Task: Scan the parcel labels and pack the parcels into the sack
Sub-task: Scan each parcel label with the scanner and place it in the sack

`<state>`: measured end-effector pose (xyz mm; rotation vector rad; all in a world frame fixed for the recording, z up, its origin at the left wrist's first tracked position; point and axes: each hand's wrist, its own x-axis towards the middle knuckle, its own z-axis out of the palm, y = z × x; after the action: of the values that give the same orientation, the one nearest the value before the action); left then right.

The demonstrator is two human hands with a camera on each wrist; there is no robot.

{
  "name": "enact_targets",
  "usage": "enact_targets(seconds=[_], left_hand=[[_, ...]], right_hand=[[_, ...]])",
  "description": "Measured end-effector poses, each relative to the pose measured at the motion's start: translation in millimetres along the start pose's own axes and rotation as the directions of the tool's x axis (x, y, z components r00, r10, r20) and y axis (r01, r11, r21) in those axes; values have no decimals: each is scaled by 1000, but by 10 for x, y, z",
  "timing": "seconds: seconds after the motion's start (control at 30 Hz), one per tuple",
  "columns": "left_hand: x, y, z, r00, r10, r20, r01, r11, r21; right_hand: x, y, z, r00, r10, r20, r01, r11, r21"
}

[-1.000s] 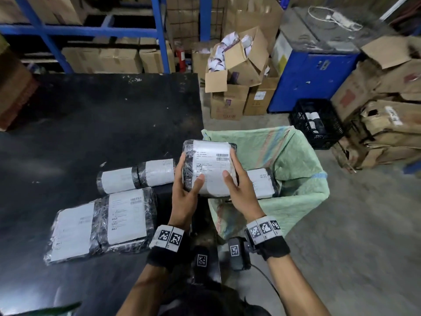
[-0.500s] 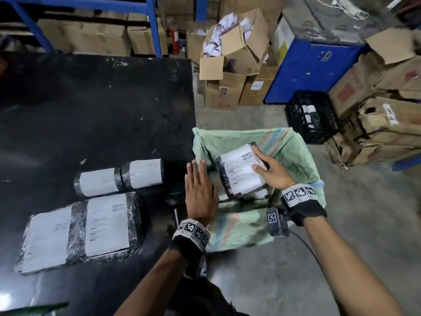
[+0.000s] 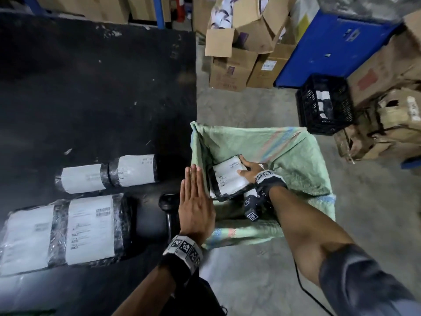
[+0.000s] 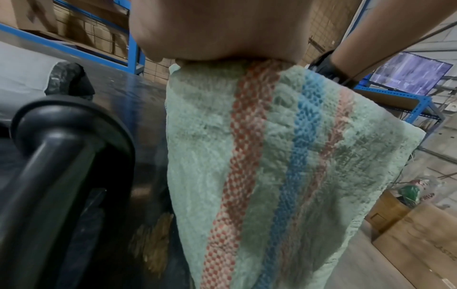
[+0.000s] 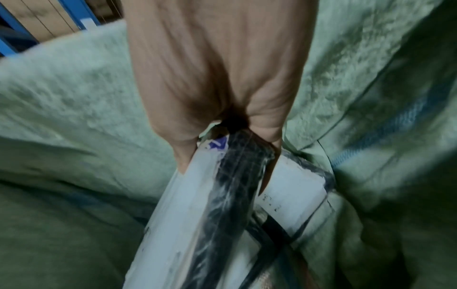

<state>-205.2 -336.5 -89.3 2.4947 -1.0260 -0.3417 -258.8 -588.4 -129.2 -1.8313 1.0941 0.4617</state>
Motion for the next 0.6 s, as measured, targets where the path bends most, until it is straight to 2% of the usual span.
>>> enact_targets(seconds=[0.13,0.3,0.47,0.6], left_hand=[[37,4,19,999,33,37,-32,999,-20],[61,12,22,998,66,1,-66,987,-145],[86,2,25,997,67,25,-63,988,-138],[103,-13,-1,996,72,43,-65,987,-146]], right_hand=[[157,135,248,987,-7,-163,16,998,58],[356,260,440,976,-23,-218,46,994,98],[486,325,648,965,-39,-260,70,991,114],[595,355,766,962,-37,-272,44,999,22]])
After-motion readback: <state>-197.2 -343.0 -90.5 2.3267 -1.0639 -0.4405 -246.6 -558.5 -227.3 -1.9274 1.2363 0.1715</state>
